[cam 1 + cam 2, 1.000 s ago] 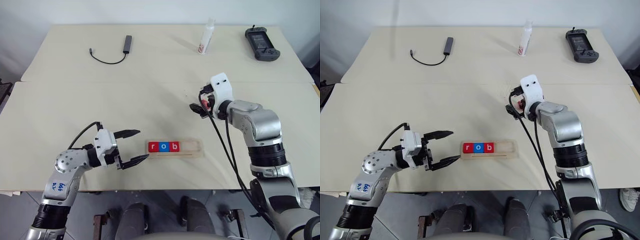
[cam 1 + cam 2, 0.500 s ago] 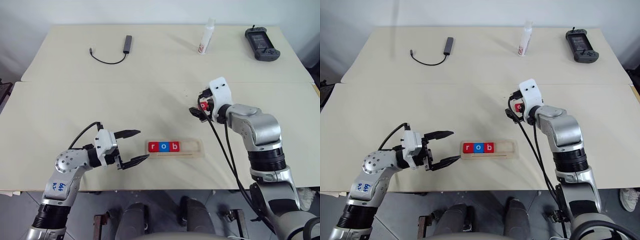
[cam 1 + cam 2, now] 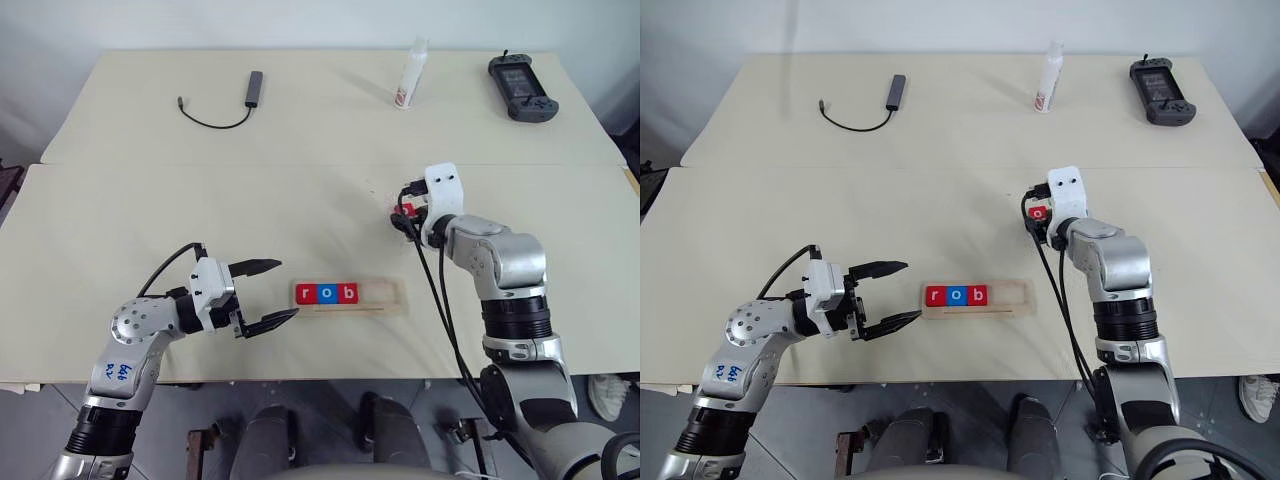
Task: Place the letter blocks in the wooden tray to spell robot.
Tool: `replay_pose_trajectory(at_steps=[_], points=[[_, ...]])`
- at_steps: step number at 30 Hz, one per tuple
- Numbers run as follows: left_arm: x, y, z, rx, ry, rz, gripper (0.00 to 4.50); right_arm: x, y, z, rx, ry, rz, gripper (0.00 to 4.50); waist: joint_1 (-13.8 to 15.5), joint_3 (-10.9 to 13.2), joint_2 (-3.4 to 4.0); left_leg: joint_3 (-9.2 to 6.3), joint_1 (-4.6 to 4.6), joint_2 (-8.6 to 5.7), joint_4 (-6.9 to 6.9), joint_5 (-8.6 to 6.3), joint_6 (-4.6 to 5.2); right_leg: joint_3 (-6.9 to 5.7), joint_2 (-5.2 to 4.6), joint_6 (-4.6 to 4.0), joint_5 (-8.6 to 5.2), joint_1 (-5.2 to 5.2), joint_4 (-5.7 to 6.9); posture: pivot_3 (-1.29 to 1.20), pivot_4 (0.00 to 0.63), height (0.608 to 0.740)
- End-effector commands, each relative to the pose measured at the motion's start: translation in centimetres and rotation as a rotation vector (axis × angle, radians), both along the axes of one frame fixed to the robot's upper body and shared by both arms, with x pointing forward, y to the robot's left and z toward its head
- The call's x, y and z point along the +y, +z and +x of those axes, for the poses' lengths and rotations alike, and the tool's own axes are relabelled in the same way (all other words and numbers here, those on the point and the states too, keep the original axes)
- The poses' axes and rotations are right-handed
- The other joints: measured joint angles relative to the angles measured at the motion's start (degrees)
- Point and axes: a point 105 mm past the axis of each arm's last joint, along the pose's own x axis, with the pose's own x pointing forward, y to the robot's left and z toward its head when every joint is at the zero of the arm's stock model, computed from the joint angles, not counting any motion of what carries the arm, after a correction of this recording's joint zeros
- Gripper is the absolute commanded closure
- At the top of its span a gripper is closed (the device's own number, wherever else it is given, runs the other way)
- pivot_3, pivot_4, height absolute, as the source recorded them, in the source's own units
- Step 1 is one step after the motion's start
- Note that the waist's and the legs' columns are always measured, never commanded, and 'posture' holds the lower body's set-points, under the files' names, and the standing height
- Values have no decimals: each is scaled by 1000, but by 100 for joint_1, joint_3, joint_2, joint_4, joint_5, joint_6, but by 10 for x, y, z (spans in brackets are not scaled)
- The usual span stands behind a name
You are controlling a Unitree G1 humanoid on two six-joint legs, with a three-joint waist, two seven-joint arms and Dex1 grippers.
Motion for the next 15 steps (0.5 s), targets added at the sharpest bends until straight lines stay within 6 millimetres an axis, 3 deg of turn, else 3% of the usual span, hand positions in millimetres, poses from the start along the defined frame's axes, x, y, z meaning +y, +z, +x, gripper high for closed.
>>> replay_pose_trajectory(at_steps=[1,3,8,15], points=[[-4,6,-1,-19,-27,-10,0,-3,9,-4,-34,-14,16,3052,-6,0,0,0,0,0,0,0,0,0,0,0,0,0,0,0,150,740],[-5,6,-1,-19,-34,-11,0,-4,11,-6,-38,-9,16,3052,-9,0,0,0,0,0,0,0,0,0,0,0,0,0,-1,0,150,740],[-18,6,0,-15,-109,-24,0,-17,32,-43,-93,-5,13,3052,75,2,3,-5,-6,-1,-1,0,0,-2,0,0,0,-1,-3,0,150,740],[-33,6,5,-11,-205,-39,0,-34,2,-118,19,-92,13,3052,134,1,4,-6,-7,-1,-2,-2,0,-3,0,0,0,-1,-8,0,150,740]])
